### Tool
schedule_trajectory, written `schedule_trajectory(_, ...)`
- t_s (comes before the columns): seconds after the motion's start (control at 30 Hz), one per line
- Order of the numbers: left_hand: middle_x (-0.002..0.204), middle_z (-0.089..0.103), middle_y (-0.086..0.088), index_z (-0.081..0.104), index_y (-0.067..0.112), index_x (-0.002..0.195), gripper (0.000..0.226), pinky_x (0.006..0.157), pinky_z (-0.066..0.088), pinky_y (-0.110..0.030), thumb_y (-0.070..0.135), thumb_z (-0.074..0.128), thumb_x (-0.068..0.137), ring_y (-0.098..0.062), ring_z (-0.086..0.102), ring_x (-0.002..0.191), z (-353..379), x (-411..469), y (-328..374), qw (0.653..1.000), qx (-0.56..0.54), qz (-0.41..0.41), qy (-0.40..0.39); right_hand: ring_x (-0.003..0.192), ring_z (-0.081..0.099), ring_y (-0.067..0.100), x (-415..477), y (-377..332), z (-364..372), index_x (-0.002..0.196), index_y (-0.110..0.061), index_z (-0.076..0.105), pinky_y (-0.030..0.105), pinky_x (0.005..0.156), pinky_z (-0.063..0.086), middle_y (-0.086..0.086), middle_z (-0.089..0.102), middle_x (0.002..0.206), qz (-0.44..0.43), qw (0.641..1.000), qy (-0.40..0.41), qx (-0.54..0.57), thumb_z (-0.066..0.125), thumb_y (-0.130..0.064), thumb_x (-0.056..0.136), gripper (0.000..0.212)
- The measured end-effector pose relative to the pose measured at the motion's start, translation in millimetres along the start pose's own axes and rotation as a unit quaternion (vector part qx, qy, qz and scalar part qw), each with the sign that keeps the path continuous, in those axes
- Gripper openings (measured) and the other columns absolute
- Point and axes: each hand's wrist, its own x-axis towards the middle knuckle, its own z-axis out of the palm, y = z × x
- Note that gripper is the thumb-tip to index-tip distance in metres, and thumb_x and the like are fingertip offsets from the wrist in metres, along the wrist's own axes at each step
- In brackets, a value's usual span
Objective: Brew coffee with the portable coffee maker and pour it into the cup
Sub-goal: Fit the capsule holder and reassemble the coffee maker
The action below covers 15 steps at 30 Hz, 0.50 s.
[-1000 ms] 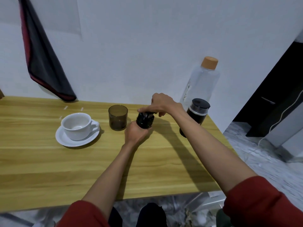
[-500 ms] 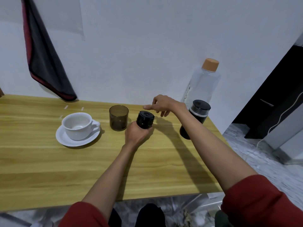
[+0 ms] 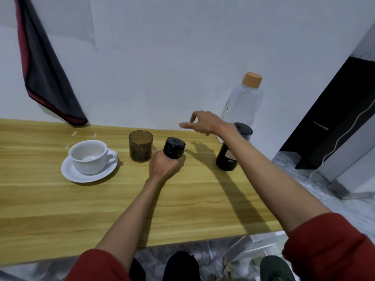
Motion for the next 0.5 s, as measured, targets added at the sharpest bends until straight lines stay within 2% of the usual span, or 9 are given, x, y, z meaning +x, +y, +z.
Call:
schedule_trajectory(0.07,0.054,0.063,0.008,0.064,0.02,0.064,0.031,0.052,0.045,-0.023,0.05,0.069,0.064,-0.011,0.063,0.059,0,-2,2,1.0,0.0,-0.001,-0.002,0.106,0.061,0.024,-5,7,-23,0.116,-0.018,0.06,0.034,0.076,0.042,0.004,0.067,0.113,-0.023,0.995,0.086,-0.055,0.058,-0.071,0.084,0.062)
schedule_trajectory(0.13,0.054,0.063,0.009,0.063,0.021,0.064,0.03,0.051,0.043,-0.023,0.051,0.067,0.063,-0.008,0.061,0.059,-1,-2,3,1.0,-0.001,-0.001,-0.003,0.115,0.055,0.026,-10,19,-39,0.12,-0.019,0.06,0.034,0.078,0.036,0.004,0.065,0.117,-0.018,0.987,0.127,-0.097,0.058,-0.069,0.085,0.061)
schedule_trajectory(0.23,0.051,0.062,0.012,0.062,0.021,0.063,0.03,0.05,0.04,-0.022,0.05,0.068,0.063,-0.007,0.06,0.056,-2,-2,3,1.0,-0.004,0.0,-0.001,0.124,0.046,0.03,-21,44,-45,0.128,-0.02,0.055,0.039,0.085,0.037,0.009,0.056,0.129,0.036,0.983,0.119,-0.134,0.058,-0.073,0.082,0.07)
schedule_trajectory(0.33,0.053,0.064,0.009,0.064,0.018,0.064,0.031,0.052,0.046,-0.026,0.048,0.069,0.065,-0.014,0.063,0.058,-1,-2,1,1.0,-0.003,0.007,-0.006,0.125,0.048,0.033,-32,71,-36,0.137,-0.021,0.049,0.044,0.094,0.041,0.011,0.052,0.135,0.089,0.983,0.091,-0.132,0.055,-0.08,0.079,0.083)
schedule_trajectory(0.4,0.057,0.066,0.006,0.065,0.017,0.067,0.031,0.055,0.049,-0.028,0.047,0.071,0.067,-0.015,0.064,0.06,-1,-2,1,1.0,0.003,0.008,-0.006,0.121,0.054,0.033,-38,83,-25,0.139,-0.02,0.047,0.041,0.089,0.042,0.011,0.054,0.134,0.104,0.983,0.074,-0.13,0.053,-0.081,0.078,0.086)
schedule_trajectory(0.5,0.054,0.064,0.016,0.062,0.02,0.061,0.03,0.051,0.043,-0.024,0.049,0.068,0.066,-0.005,0.059,0.051,-1,-3,2,1.0,-0.009,0.016,-0.014,0.111,0.059,0.031,-39,92,-15,0.134,-0.016,0.051,0.037,0.078,0.04,0.011,0.06,0.124,0.1,0.977,0.081,-0.173,0.051,-0.073,0.087,0.073)
